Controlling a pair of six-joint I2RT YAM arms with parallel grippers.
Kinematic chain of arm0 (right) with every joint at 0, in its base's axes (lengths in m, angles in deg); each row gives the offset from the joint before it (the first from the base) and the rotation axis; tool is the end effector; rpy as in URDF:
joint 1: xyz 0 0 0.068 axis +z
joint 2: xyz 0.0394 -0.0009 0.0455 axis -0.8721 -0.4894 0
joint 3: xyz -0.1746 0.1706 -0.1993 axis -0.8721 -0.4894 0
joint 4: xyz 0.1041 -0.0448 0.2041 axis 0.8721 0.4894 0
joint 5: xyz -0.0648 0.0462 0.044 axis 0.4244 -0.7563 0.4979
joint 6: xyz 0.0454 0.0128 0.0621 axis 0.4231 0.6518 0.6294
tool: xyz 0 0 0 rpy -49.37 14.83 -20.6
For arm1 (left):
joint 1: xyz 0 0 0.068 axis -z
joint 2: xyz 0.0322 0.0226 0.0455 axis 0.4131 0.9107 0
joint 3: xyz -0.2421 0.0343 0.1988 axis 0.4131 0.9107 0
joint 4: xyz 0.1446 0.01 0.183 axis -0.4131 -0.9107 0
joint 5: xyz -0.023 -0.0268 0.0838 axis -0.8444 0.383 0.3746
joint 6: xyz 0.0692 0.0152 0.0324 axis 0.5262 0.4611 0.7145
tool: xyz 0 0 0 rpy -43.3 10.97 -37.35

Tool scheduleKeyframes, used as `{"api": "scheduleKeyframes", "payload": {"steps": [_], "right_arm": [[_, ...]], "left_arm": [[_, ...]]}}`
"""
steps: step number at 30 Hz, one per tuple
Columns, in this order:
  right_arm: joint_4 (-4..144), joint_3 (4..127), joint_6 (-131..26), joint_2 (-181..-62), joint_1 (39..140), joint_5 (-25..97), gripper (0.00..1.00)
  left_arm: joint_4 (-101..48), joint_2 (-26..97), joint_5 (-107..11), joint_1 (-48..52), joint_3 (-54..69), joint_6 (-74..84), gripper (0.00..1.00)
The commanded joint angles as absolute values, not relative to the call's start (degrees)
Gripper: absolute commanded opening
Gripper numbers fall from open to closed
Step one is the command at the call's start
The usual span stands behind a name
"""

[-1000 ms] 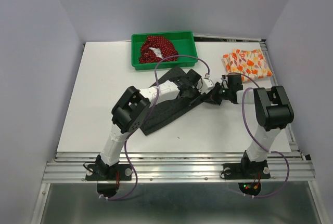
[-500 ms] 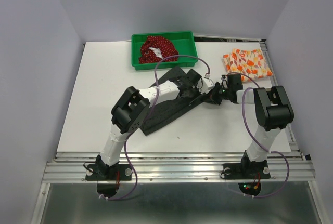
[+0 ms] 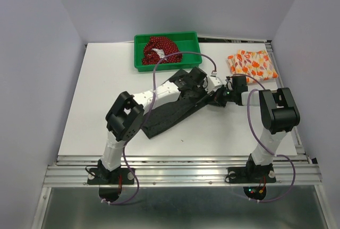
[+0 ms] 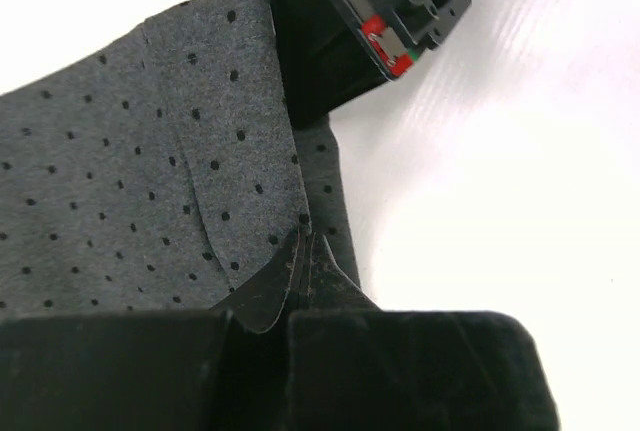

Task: Fold and stack the skirts
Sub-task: Fold the skirt

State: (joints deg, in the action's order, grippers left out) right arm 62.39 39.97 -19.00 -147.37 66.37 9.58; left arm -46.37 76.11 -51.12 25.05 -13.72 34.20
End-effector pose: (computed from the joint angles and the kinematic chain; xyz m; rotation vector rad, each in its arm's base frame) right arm 0.3555 0.0728 0.1618 0.4777 2.4883 1.0637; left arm 0.3042 -0.3759 0.2699 1.3690 1.8720 -0.5161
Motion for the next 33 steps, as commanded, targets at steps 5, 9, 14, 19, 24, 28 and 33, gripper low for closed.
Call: {"api": "scheduleKeyframes", "payload": {"steps": [5, 9, 14, 19, 24, 28, 33], "right_arm": [[67.5, 39.3, -21.9, -148.8, 66.6, 16.7, 0.01], [68.9, 40.0, -23.3, -148.0, 66.6, 17.5, 0.01], [74.6, 41.5, -26.5, -146.2, 66.6, 20.4, 0.09], [79.6, 44.5, -28.9, -145.8, 66.1, 23.9, 0.15], [80.1, 48.2, -30.8, -148.1, 66.1, 25.6, 0.15], [80.1, 55.0, -33.8, -154.1, 66.1, 25.7, 0.11], [80.5, 65.8, -34.7, -162.4, 66.1, 22.6, 0.08]], "left_arm": [[-48.1, 76.8, -53.4, 26.1, -14.3, 33.6, 0.00], [-47.7, 79.7, -51.7, 25.5, -14.2, 33.8, 0.00], [-47.1, 80.6, -52.5, 24.6, -13.6, 34.0, 0.23], [-48.9, 75.1, -56.9, 24.4, -11.7, 34.8, 0.44], [-52.4, 64.6, -58.3, 23.3, -7.6, 36.4, 0.55], [-56.9, 58.6, -60.1, 19.7, -3.5, 38.4, 0.55], [-60.5, 51.9, -61.3, 13.2, 3.3, 41.8, 0.54]]}}
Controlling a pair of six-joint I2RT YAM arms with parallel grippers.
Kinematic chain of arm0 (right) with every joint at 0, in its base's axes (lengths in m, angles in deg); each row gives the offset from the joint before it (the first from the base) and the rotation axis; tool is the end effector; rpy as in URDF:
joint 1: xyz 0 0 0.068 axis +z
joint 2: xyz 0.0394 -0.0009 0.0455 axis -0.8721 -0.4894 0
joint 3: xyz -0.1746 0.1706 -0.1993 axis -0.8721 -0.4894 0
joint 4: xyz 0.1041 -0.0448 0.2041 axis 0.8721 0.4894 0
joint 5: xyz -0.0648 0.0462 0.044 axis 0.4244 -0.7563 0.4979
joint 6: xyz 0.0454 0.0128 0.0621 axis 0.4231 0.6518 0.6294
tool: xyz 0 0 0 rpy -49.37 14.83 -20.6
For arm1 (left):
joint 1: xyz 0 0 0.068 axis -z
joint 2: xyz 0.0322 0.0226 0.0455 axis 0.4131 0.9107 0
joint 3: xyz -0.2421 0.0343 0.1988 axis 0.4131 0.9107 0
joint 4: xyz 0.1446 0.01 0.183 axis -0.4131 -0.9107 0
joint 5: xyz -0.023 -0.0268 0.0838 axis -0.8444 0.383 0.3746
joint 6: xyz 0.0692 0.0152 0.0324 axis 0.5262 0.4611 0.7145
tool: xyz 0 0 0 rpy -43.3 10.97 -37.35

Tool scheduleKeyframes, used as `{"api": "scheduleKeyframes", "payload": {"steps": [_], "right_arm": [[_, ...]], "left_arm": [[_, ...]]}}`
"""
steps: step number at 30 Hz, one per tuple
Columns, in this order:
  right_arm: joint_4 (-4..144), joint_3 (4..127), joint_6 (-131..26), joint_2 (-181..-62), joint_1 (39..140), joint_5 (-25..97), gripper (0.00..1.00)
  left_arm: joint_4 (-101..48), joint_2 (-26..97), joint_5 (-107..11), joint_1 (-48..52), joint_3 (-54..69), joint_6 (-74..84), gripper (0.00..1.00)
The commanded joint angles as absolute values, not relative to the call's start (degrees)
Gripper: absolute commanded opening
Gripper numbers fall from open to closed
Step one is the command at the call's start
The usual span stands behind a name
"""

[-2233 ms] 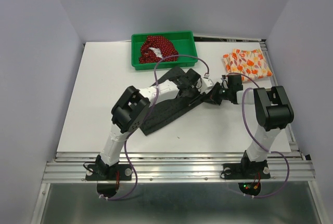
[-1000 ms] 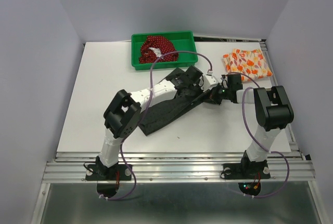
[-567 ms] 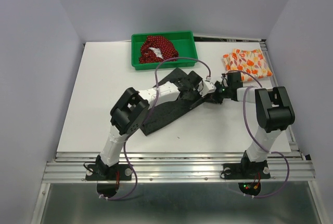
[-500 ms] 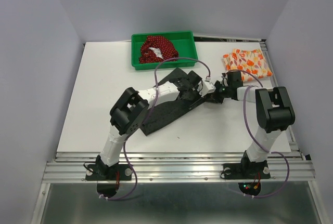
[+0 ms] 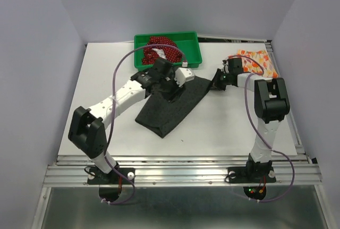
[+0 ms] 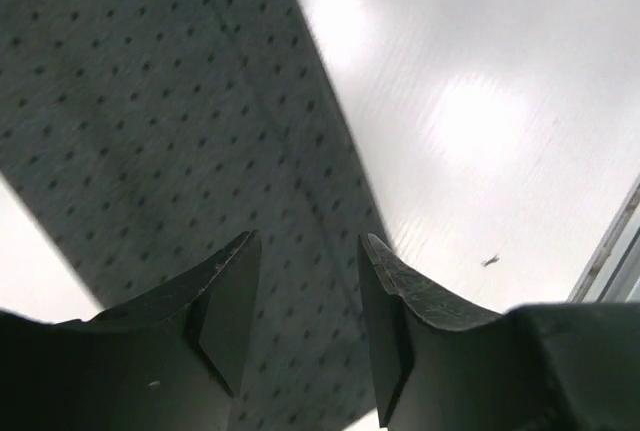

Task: Fold and stack the skirts
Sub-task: Fold the skirt

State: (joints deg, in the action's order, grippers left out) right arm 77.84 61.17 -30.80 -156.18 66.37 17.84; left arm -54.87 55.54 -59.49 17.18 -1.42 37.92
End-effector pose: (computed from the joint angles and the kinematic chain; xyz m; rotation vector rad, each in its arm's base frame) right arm 0.4251 0.0713 0.1759 0.3081 2.5264 0.8000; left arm 0.2672 -0.2673 0.3338 1.3539 1.8616 -0.5801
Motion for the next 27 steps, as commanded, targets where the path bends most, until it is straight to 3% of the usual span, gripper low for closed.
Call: {"api": "scheduleKeyframes", "payload": {"steps": [1, 4, 7, 8, 14, 19, 23, 27], "right_arm": [[80.5, 69.0, -35.9, -163.1, 66.1, 22.5, 0.08], [82.5, 74.9, -39.6, -164.4, 66.1, 23.2, 0.09], [84.3, 76.9, -43.3, -161.6, 66.1, 26.7, 0.18], [84.9, 76.8, -44.1, -160.6, 66.1, 28.2, 0.26], [93.6, 74.3, -49.3, -151.4, 65.5, 33.2, 0.48], [100.7, 75.2, -53.4, -147.2, 65.5, 36.3, 0.50], [101.3, 75.2, -50.5, -144.6, 65.5, 18.1, 0.55], [100.6, 74.5, -47.9, -147.6, 69.2, 4.3, 0.60]], "left_arm": [[-60.8, 51.0, -60.8, 11.7, 4.6, 43.1, 0.53], [-60.9, 47.4, -57.8, 10.9, 13.6, 50.1, 0.52], [-58.6, 45.4, -57.5, 11.5, 19.6, 52.4, 0.51], [-57.8, 45.4, -57.2, 11.8, 20.6, 52.8, 0.50], [-50.4, 48.2, -54.9, 18.6, 27.8, 53.5, 0.39], [-47.4, 52.0, -55.2, 23.7, 29.3, 50.2, 0.34], [-46.9, 52.7, -57.4, 25.3, 27.8, 46.8, 0.33], [-48.7, 50.0, -61.5, 25.3, 23.5, 43.4, 0.44]]}}
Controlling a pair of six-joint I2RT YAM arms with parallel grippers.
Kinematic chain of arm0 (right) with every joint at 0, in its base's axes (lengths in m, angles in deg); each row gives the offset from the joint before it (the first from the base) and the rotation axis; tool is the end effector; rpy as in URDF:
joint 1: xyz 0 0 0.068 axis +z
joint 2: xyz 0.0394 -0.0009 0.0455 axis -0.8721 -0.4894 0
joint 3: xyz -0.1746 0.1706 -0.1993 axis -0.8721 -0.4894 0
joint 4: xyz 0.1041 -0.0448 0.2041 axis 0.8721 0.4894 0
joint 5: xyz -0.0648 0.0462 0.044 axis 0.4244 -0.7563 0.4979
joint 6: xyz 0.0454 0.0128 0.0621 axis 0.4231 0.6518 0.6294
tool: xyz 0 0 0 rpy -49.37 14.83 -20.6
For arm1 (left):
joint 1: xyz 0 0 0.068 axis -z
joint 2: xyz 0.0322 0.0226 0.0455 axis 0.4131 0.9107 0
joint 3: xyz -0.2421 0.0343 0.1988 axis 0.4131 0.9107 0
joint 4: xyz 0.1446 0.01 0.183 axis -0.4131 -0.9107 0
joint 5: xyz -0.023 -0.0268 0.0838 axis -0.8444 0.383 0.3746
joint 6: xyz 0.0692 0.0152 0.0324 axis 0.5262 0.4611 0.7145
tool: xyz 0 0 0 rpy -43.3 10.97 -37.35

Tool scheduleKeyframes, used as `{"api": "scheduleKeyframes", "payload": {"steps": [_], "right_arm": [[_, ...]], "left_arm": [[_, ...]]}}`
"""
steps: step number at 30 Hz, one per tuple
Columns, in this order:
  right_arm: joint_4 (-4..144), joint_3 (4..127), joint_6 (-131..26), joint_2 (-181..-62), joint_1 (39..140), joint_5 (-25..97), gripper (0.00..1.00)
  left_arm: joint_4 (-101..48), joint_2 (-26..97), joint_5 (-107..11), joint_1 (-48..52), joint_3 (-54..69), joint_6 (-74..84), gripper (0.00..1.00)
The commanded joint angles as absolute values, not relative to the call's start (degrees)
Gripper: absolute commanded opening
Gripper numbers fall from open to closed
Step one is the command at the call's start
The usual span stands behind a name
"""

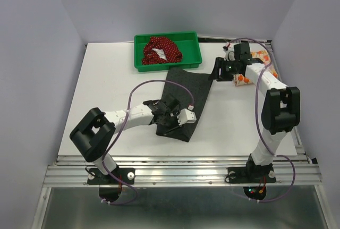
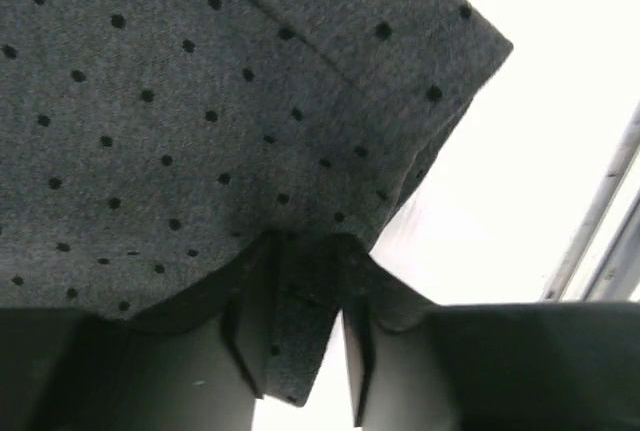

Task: Fold and stack the skirts
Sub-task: Fold the skirt

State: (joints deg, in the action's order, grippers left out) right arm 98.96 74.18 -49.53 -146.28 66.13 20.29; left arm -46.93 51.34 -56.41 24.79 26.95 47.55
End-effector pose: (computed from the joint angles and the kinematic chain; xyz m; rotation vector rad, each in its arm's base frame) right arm 0.4066 0.0651 0.2810 -0.0889 2.4600 0.6118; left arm 0.1870 -0.2459 0.2174 1.7464 1.9016 -0.4967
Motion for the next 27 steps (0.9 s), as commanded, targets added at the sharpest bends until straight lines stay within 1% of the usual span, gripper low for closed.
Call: {"api": "scheduleKeyframes", "payload": {"steps": [1, 2, 5, 8, 10, 11, 12, 13, 14, 15, 17, 20, 22, 24, 25, 27], "right_arm": [[100.6, 74.1, -48.7, -149.2, 71.5, 2.3, 0.61], [100.6, 73.6, -48.7, -149.6, 72.7, 0.6, 0.63], [98.1, 70.5, -48.0, -150.0, 77.4, -0.9, 0.64], [93.4, 61.6, -48.1, -149.9, 79.3, -6.9, 0.64], [91.9, 58.7, -50.0, -150.4, 80.0, -8.2, 0.63], [91.8, 57.7, -50.5, -150.9, 80.0, -9.1, 0.63], [91.9, 56.7, -50.7, -151.7, 80.0, -10.6, 0.62], [91.7, 54.8, -51.3, -152.0, 80.0, -10.9, 0.62], [91.6, 53.8, -51.5, -152.2, 80.0, -11.4, 0.62], [91.2, 52.9, -51.7, -152.7, 80.0, -11.1, 0.61], [91.2, 51.7, -52.7, -154.6, 80.0, -9.7, 0.60], [93.8, 52.7, -56.3, -156.7, 80.0, -6.4, 0.59], [95.8, 53.6, -58.4, -157.6, 80.0, -4.3, 0.59], [97.1, 55.4, -61.3, -157.7, 79.5, -2.4, 0.59], [98.8, 56.2, -62.5, -157.4, 79.5, -1.8, 0.59], [100.4, 58.8, -63.1, -156.4, 79.5, -1.4, 0.60]], "left_arm": [[-49.1, 48.9, -61.9, 25.4, 22.1, 43.2, 0.46], [-49.4, 47.8, -61.1, 25.4, 21.5, 42.8, 0.50], [-51.8, 43.6, -57.6, 25.3, 20.2, 44.2, 0.54], [-51.3, 39.5, -56.7, 23.3, 21.6, 45.9, 0.60], [-50.5, 38.8, -57.7, 21.0, 22.0, 44.5, 0.60], [-50.3, 39.3, -61.4, 19.0, 21.9, 43.8, 0.59], [-50.2, 40.2, -64.2, 16.8, 21.4, 43.1, 0.56], [-50.2, 43.0, -69.2, 11.9, 20.6, 41.3, 0.54], [-50.1, 44.7, -71.6, 9.6, 20.3, 40.5, 0.48], [-49.7, 48.4, -73.6, 5.9, 20.1, 39.8, 0.46], [-47.5, 53.3, -77.1, 3.5, 20.3, 36.8, 0.40], [-44.3, 57.0, -78.9, 1.4, 20.6, 32.9, 0.37], [-43.9, 59.7, -78.7, 1.4, 20.5, 32.5, 0.35], [-43.9, 59.9, -77.7, 1.4, 21.2, 33.7, 0.35], [-44.2, 59.1, -77.2, 1.4, 21.5, 34.7, 0.36], [-44.6, 54.8, -74.2, 1.6, 22.5, 38.1, 0.41]]}}
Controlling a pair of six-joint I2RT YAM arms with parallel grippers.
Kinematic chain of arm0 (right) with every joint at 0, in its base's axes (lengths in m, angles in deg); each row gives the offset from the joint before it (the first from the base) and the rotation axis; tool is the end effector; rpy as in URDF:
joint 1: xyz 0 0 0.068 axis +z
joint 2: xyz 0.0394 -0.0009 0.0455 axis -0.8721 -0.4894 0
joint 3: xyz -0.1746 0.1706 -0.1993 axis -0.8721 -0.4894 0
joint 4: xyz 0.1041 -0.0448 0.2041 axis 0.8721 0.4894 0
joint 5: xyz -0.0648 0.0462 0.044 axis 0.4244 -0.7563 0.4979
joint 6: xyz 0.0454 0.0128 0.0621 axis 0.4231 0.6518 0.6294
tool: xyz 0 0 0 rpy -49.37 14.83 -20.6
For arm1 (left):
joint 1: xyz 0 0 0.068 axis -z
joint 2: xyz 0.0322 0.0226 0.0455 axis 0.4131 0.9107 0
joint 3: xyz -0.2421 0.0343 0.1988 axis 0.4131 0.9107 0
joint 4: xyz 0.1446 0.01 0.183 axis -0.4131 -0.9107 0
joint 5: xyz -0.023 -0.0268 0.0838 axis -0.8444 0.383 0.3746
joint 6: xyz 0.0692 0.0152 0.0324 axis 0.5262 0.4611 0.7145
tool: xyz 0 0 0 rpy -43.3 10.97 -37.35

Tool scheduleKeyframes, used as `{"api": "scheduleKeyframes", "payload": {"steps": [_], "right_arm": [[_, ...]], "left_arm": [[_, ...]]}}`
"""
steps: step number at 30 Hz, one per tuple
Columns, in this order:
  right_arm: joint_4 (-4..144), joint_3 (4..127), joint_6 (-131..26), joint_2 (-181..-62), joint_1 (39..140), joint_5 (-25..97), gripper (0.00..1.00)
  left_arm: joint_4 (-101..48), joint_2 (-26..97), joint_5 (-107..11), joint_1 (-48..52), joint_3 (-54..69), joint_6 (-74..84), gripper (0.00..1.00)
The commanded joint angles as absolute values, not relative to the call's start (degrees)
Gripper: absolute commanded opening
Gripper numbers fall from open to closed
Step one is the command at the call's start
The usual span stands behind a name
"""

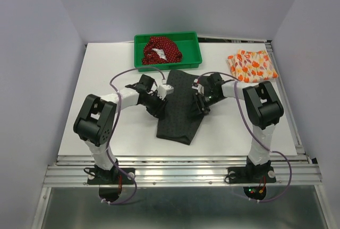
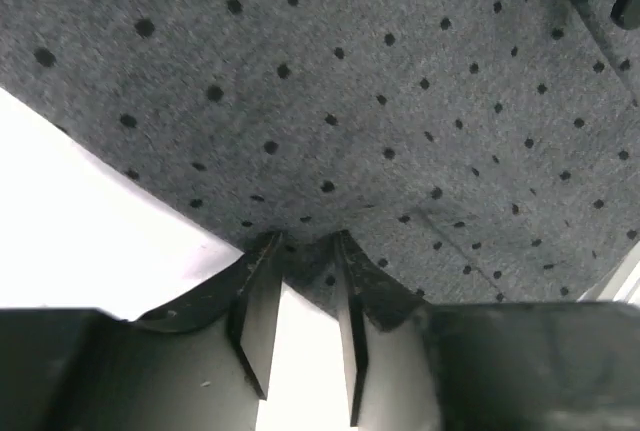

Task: Fold and stack the skirts
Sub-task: Fold the skirt

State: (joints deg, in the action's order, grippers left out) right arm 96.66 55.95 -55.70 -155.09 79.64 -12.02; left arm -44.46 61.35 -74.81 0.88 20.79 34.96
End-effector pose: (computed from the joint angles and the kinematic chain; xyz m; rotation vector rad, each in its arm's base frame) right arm 0.3254 0.1698 0.1632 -0.5450 2.6812 1.4740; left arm 0.2980 -0.1831 0.2039 1.1417 2.2481 -0.8382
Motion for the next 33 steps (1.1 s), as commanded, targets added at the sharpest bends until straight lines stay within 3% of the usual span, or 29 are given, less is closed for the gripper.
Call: {"api": "scheduleKeyframes", "payload": {"steps": [1, 4, 7, 10, 11, 20, 29, 33], "right_arm": [[101.7, 59.5, -63.3, -156.2, 79.5, -1.8, 0.60], [102.7, 60.3, -63.1, -154.5, 79.5, -4.4, 0.62], [102.8, 59.2, -63.6, -152.1, 80.9, -4.7, 0.62], [103.3, 60.1, -63.2, -150.1, 81.4, -3.7, 0.63], [103.3, 60.7, -62.8, -149.7, 81.4, -3.8, 0.63], [101.7, 64.6, -59.2, -149.2, 84.7, -4.3, 0.62], [97.0, 61.2, -59.2, -158.3, 87.3, -2.7, 0.58], [96.5, 60.9, -59.3, -161.7, 87.3, -1.5, 0.57]], "left_arm": [[-44.8, 52.7, -72.7, 1.9, 22.7, 39.4, 0.44], [-45.2, 43.5, -65.4, 3.9, 24.7, 45.1, 0.55], [-43.9, 33.6, -56.6, 10.4, 29.7, 49.6, 0.74], [-42.3, 25.5, -48.6, 20.1, 36.4, 56.7, 0.76], [-41.2, 24.2, -46.7, 22.1, 39.3, 57.6, 0.87], [-33.1, 29.5, -35.6, 36.2, 43.3, 57.9, 0.87], [-23.7, 37.0, -31.2, 43.7, 47.4, 59.8, 0.72], [-22.0, 36.8, -31.2, 46.3, 50.7, 61.2, 0.71]]}}
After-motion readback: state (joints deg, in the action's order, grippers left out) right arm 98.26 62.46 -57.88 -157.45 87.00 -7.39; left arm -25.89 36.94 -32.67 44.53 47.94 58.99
